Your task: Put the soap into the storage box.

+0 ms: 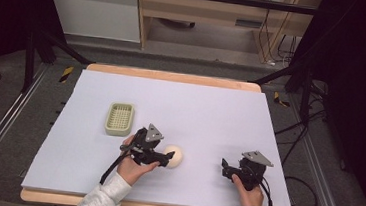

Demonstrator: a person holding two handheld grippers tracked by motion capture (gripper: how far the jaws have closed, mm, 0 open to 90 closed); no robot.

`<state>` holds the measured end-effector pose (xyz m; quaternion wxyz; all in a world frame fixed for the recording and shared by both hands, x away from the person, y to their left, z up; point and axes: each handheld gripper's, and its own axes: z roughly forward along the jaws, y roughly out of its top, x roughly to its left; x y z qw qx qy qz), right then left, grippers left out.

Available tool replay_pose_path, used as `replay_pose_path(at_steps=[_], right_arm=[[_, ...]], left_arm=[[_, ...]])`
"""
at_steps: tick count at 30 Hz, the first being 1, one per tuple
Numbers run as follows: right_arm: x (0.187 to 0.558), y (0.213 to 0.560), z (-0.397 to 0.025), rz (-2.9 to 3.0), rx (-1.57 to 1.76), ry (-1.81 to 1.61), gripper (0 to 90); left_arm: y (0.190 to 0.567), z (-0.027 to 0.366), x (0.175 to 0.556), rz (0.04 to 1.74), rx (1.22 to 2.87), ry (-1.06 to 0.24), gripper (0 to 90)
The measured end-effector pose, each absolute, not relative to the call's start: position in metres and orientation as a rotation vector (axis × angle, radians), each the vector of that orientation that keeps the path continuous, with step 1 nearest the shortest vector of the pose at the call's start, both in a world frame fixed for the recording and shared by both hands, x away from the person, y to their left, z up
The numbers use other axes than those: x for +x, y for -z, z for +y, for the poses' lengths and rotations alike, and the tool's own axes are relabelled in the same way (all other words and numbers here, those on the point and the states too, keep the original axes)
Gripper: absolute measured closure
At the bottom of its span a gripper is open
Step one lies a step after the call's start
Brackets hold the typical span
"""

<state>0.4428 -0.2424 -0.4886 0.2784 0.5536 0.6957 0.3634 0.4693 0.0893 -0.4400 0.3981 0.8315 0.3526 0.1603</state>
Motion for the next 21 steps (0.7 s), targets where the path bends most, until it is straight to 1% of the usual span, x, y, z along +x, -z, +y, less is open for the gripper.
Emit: replay_pose_path(at_steps=[21], right_arm=[[0.443,0.489,-0.242,1.87,1.483,-0.975,4.7]], left_arm=[[0.447,0.072,0.469,0.879,2.145,-0.381,18.5]])
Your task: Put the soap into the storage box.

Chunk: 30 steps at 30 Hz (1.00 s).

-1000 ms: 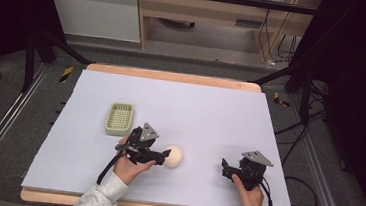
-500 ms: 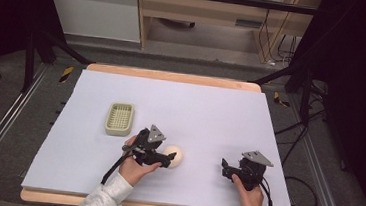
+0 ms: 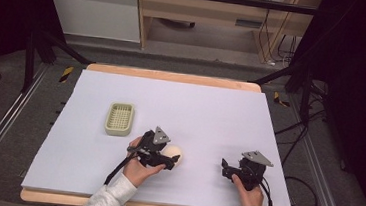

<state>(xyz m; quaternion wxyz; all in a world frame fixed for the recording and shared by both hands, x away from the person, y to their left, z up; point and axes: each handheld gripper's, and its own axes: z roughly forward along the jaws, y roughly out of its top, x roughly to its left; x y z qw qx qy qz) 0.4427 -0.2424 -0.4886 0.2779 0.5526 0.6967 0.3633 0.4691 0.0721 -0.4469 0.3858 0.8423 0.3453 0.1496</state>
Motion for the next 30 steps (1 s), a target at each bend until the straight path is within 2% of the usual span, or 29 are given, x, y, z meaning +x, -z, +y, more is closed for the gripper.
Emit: replay_pose_path(at_steps=[30], right_arm=[[0.443,0.489,-0.242,1.875,1.482,-0.972,4.7]], left_arm=[[0.46,0.061,0.47,0.878,2.202,-0.374,18.3]])
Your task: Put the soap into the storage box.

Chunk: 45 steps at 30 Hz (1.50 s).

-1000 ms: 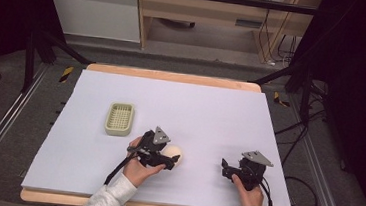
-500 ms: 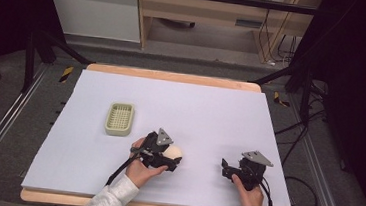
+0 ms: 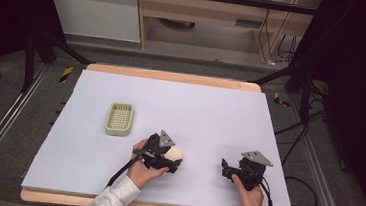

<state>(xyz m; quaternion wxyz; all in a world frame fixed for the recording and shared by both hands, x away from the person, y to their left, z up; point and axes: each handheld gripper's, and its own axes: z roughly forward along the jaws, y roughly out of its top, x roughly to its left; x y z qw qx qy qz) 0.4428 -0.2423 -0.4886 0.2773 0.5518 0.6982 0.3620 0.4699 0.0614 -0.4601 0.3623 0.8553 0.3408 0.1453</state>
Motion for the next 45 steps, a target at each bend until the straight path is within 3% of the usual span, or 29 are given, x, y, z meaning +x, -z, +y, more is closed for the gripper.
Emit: replay_pose_path(at_steps=[16,45], right_arm=[[0.443,0.489,-0.242,1.874,1.481,-0.973,4.7],[0.443,0.489,-0.242,1.873,1.481,-0.972,4.8]], left_arm=[[0.468,0.058,0.471,0.87,2.226,-0.369,23.3],[0.474,0.056,0.474,0.886,2.238,-0.371,23.9]])
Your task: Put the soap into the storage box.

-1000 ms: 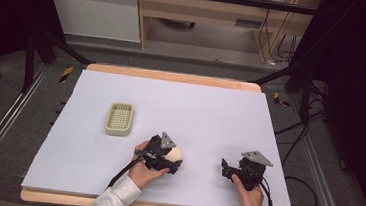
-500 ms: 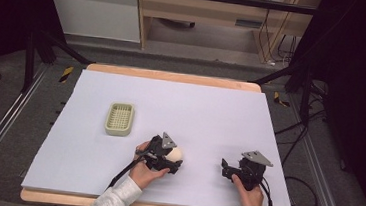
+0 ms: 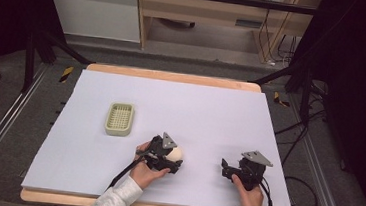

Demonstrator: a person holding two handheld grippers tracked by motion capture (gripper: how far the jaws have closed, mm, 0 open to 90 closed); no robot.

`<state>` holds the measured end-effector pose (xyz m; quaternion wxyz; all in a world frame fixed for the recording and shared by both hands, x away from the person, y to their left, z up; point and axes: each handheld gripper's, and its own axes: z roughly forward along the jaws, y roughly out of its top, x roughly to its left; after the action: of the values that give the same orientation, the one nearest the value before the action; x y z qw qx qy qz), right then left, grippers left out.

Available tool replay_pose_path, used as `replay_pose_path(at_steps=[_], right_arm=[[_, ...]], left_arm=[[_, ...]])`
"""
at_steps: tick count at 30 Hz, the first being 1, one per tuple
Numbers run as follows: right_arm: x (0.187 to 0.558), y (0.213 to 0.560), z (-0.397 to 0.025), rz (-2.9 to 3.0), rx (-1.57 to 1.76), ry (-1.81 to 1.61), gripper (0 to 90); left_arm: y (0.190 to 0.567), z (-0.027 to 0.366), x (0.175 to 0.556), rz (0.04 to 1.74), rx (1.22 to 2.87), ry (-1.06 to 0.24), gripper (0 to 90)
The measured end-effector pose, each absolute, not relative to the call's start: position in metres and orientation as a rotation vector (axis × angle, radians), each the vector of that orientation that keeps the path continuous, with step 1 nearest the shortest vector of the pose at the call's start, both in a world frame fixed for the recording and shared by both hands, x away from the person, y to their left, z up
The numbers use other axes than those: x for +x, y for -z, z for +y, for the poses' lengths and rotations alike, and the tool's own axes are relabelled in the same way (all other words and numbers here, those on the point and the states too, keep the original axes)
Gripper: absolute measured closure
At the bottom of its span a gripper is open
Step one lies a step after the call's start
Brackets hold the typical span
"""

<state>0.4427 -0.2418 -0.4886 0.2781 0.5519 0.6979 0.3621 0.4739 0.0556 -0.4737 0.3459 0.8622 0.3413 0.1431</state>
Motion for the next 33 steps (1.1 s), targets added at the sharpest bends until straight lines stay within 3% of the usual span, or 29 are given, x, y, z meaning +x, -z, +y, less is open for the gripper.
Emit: replay_pose_path(at_steps=[33], right_arm=[[0.443,0.489,-0.242,1.87,1.483,-0.973,4.8]], left_arm=[[0.45,0.08,0.468,0.886,2.206,-0.377,24.1]])
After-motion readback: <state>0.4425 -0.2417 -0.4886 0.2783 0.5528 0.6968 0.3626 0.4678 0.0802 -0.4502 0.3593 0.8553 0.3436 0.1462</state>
